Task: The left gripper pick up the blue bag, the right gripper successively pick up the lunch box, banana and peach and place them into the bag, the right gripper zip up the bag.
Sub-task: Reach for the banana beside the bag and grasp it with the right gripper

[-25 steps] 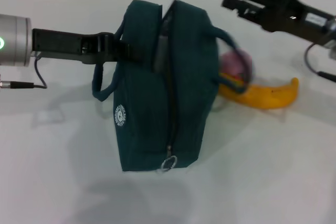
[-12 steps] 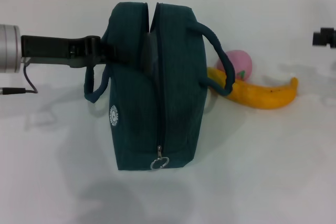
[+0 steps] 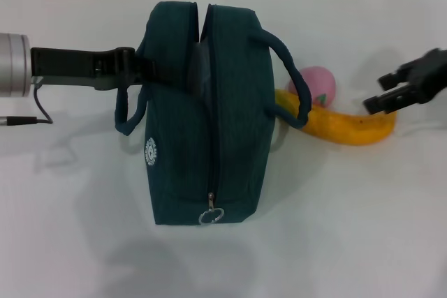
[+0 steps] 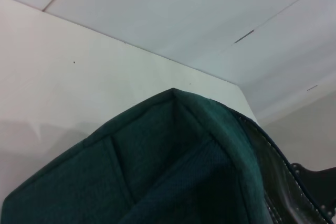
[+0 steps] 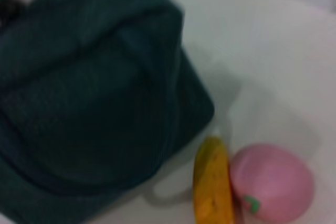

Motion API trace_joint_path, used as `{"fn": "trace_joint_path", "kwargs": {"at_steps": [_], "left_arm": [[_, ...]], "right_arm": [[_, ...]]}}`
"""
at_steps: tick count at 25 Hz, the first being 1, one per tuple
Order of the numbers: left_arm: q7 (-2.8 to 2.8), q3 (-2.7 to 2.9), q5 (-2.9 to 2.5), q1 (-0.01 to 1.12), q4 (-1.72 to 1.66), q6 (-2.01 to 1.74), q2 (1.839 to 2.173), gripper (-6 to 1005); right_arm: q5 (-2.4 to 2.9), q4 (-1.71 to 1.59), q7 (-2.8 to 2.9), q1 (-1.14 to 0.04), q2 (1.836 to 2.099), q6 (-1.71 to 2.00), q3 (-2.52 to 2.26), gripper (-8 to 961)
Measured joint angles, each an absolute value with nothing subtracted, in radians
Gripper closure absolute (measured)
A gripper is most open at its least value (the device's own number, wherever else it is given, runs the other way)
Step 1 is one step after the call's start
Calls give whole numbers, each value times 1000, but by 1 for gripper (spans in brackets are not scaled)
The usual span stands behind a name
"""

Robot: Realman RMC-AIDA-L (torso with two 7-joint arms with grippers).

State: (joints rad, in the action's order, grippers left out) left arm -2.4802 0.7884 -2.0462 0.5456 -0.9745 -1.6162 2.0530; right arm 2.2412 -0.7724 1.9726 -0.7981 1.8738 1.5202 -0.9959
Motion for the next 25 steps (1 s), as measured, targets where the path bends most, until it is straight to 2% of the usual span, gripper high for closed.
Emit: {"fn": "trace_joint_path", "kwargs": {"at_steps": [8,11,13,25], "left_arm": [[-2480,788,-2046,549,-971,-1616,2049,970],[-2477,788,-2046,550,-970,-1615,2050,970],[-2476,788,-2046,550,-970,-1613,2052,970],[-2473,788,-2046,549,-969,-1612,2056,969]], "right_arm": [[2534,-775,2060,-970,1976,1517,-1058,260],[2594,-766,2075,-1000,2002,1514,-1059,260],[2611,-758,2081,-1010,2010,1508,-1063,260],[2611,-616,2086,-1065,2016,1387,-1091,259]]}}
